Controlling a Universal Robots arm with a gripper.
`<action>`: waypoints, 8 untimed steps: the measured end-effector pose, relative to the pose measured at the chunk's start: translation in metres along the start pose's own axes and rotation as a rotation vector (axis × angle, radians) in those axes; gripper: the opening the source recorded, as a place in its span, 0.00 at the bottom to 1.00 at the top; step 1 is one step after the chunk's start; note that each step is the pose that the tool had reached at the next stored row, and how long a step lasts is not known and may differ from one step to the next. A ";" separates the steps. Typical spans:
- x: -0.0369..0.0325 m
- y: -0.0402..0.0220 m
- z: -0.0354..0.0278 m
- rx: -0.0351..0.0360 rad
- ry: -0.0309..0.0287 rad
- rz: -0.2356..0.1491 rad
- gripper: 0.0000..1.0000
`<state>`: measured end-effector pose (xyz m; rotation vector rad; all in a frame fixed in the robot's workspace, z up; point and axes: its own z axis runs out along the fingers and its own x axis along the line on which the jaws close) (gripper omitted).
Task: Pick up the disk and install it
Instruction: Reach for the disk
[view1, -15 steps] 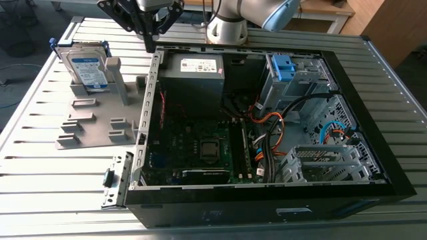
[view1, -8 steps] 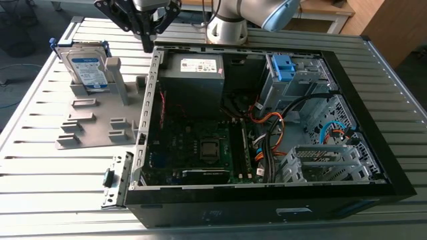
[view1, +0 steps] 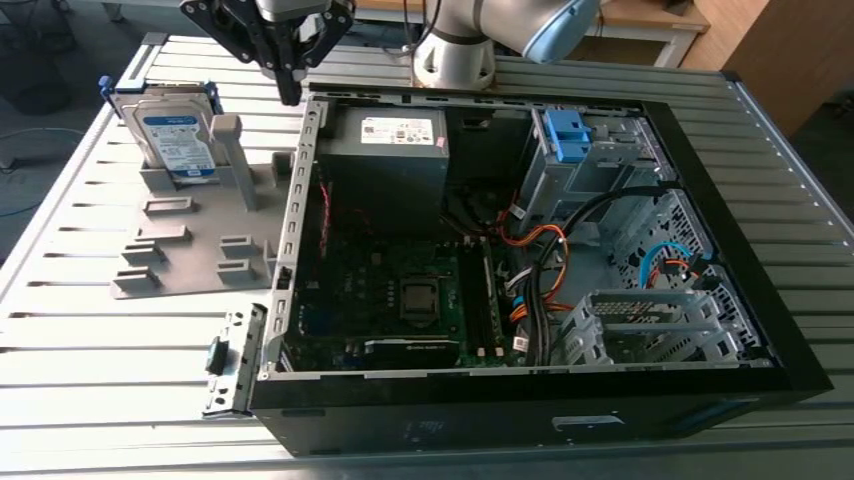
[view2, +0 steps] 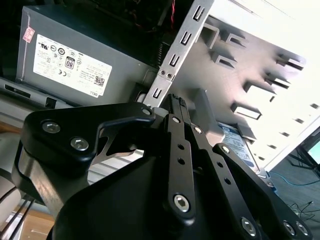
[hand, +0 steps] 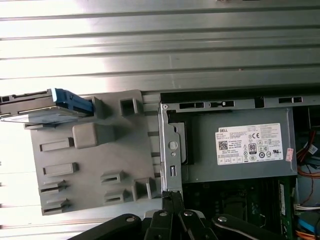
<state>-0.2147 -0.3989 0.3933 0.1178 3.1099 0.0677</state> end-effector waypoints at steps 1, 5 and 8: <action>0.0006 0.0000 0.0000 0.0000 0.0000 0.000 0.11; 0.0034 -0.0003 -0.0001 0.0000 0.0000 0.000 0.11; 0.0056 -0.0004 -0.0001 0.0000 -0.0001 0.000 0.11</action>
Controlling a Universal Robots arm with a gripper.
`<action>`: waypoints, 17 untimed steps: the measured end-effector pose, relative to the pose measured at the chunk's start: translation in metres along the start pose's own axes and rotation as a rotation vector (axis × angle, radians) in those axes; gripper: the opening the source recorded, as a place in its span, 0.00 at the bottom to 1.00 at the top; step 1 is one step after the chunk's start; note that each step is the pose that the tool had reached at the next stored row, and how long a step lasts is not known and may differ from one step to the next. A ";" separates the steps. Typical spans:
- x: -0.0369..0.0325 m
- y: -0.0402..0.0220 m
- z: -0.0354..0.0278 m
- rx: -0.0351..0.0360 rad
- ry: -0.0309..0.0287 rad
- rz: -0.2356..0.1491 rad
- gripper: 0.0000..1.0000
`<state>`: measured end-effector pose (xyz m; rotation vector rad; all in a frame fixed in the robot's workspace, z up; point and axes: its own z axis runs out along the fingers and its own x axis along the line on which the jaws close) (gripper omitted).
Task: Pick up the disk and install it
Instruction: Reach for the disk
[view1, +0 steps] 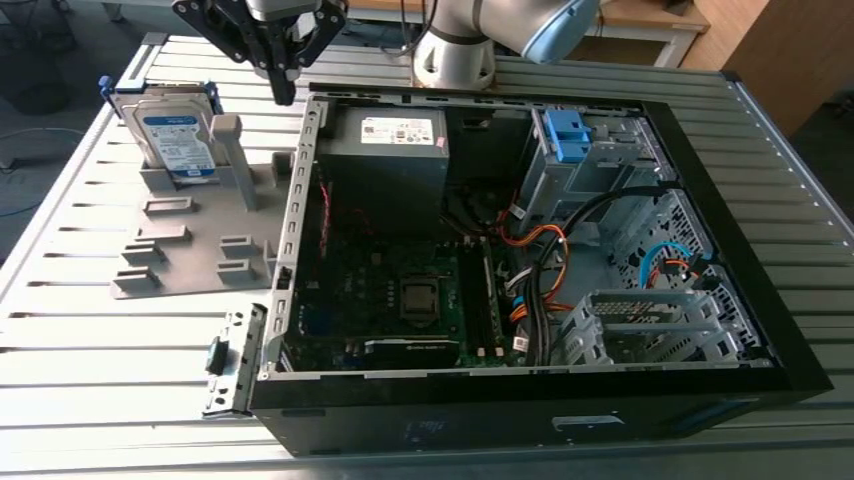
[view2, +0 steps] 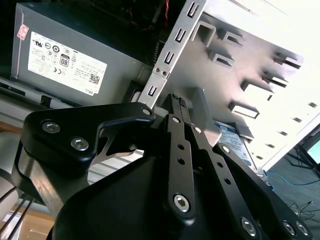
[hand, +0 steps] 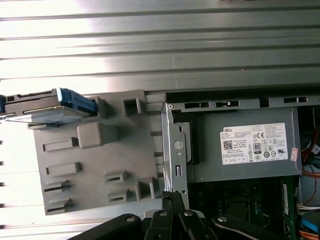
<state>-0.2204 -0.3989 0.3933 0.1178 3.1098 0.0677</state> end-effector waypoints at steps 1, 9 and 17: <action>0.0007 0.0000 0.0000 -0.0001 0.0000 0.000 0.11; 0.0065 -0.0005 -0.0002 0.0000 0.0000 0.000 0.11; 0.0127 -0.0010 -0.0004 0.0000 0.0000 0.000 0.11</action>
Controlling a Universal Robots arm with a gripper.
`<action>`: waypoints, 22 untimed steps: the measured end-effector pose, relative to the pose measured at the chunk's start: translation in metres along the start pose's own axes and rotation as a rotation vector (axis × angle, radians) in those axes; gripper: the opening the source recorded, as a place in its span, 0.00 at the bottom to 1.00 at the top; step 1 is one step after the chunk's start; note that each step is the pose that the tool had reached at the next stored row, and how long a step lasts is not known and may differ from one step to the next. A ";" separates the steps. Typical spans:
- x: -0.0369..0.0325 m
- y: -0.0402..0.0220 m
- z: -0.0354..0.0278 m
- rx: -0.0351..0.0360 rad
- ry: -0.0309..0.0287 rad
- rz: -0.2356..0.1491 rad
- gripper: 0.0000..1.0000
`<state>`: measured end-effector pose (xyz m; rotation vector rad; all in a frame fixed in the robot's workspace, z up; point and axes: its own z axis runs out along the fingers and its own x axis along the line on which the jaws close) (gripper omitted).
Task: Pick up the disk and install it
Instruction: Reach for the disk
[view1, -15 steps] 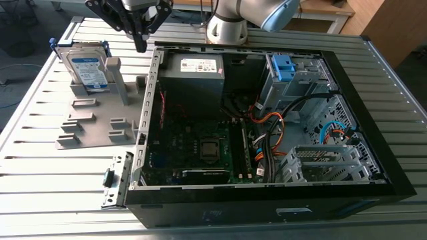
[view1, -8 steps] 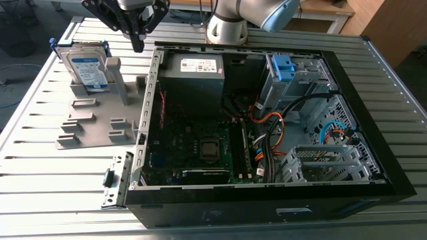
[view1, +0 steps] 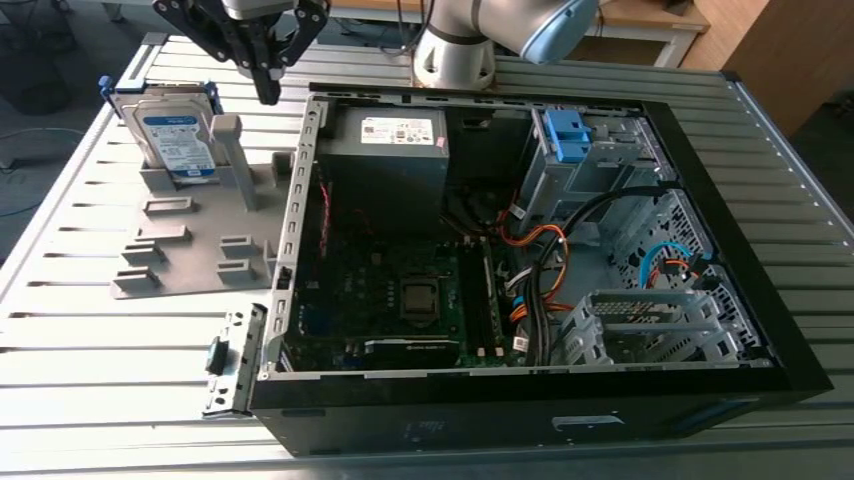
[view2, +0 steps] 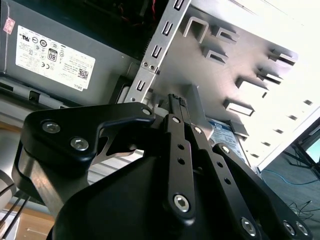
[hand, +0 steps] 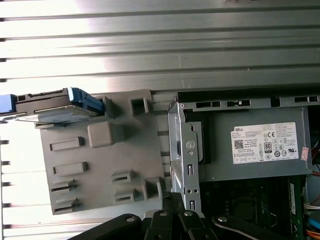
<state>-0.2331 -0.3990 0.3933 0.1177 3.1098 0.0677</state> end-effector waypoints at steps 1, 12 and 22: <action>0.0008 -0.0001 0.0000 0.0000 0.0000 0.000 0.11; 0.0076 -0.0005 -0.0002 0.0000 0.0000 0.000 0.11; 0.0121 -0.0009 -0.0003 0.0000 0.0000 0.000 0.11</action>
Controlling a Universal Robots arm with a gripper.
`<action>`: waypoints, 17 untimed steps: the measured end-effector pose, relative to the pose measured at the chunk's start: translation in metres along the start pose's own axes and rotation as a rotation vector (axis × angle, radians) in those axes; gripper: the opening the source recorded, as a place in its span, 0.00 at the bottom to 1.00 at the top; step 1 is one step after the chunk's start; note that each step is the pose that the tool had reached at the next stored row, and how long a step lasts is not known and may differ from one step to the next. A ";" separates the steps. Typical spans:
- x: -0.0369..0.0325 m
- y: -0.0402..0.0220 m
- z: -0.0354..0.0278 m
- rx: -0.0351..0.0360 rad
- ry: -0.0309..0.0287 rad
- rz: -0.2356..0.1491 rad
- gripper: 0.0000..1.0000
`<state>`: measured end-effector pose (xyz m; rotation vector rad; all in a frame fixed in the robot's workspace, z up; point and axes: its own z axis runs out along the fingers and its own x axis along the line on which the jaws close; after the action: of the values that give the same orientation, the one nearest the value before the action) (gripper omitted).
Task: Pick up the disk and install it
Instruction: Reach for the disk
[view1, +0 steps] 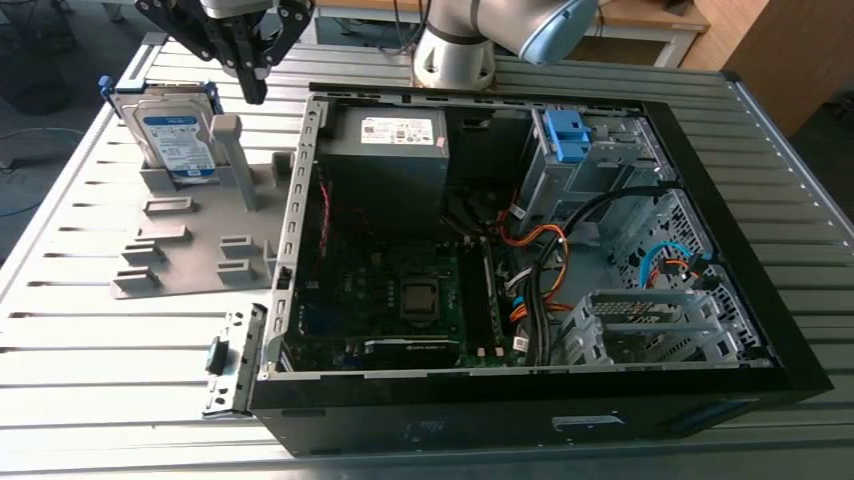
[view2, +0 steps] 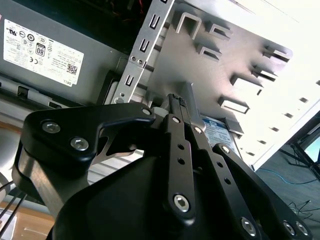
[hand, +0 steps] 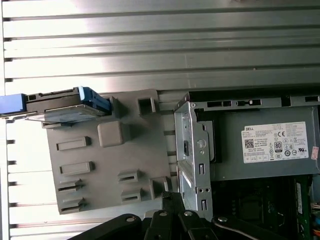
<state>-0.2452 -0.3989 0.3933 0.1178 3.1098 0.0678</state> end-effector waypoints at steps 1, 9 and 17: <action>0.0004 0.0000 0.0000 0.0000 0.0000 0.000 0.11; 0.0039 -0.0003 -0.0001 0.0000 0.0000 0.000 0.11; 0.0076 -0.0006 -0.0003 0.0001 0.0001 0.000 0.11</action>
<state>-0.2528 -0.3989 0.3933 0.1178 3.1099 0.0677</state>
